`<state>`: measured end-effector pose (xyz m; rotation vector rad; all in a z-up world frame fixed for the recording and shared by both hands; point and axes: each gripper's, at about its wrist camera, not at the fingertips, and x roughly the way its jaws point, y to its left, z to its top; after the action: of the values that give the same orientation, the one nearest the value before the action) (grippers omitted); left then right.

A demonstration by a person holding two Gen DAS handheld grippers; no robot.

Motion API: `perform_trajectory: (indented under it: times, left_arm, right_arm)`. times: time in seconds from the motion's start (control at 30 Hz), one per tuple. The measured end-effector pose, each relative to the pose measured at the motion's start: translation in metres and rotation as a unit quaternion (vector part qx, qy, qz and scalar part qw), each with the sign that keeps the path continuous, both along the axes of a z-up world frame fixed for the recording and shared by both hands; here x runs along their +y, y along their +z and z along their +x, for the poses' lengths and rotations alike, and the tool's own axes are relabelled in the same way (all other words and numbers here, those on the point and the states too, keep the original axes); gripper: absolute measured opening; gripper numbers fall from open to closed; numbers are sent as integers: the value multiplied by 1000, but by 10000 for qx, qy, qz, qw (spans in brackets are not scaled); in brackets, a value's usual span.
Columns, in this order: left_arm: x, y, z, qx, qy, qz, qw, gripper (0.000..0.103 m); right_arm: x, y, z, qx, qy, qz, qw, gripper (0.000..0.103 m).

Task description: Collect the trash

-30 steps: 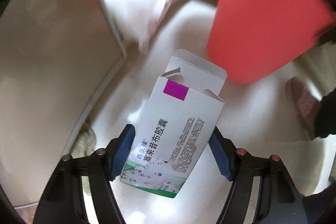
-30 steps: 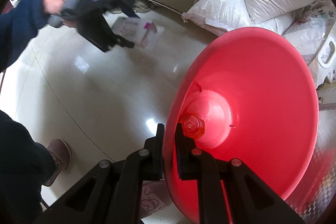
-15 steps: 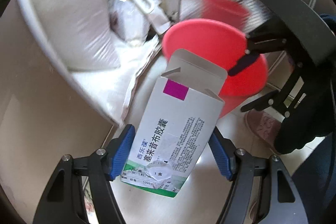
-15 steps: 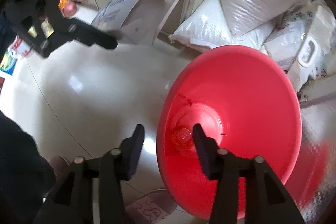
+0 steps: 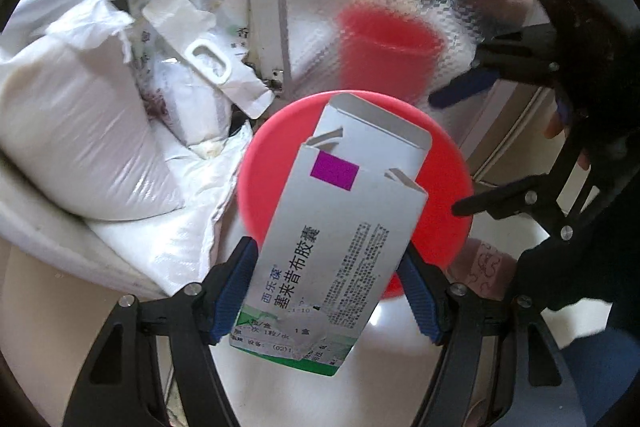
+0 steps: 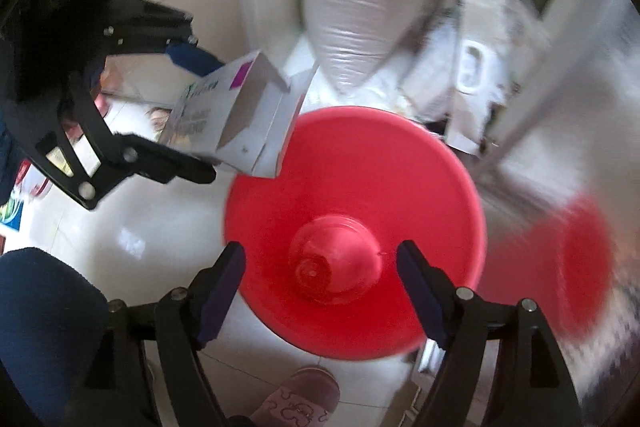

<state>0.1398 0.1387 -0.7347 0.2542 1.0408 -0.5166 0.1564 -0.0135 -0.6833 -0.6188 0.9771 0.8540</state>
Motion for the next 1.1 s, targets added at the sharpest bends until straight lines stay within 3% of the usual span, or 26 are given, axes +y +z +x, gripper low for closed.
perform_trajectory:
  times: [0.1, 0.23, 0.67, 0.77, 0.93, 1.1]
  left_arm:
    - [-11, -1, 5, 60, 6, 128, 9999, 68]
    - [-19, -13, 23, 290, 300, 357, 9985, 68]
    - [-22, -51, 58, 797, 654, -32, 9947, 68]
    - [-21, -48, 58, 741, 640, -183, 9950, 68]
    - [-22, -42, 60, 597, 743, -84, 9954, 69]
    - [-18, -9, 55, 468, 1117, -81, 9926, 83]
  right_arm:
    - [-14, 0, 7, -192, -295, -7, 9994, 90]
    - [-26, -2, 21, -63, -665, 116, 9977, 91]
    - [-40, -19, 42, 52, -1029, 159, 9945, 91]
    - [-38, -21, 45, 83, -992, 167, 9949, 91]
    - [-32, -24, 51, 29, -877, 67, 9961, 91]
    - [-29, -14, 56, 337, -882, 109, 9955, 91]
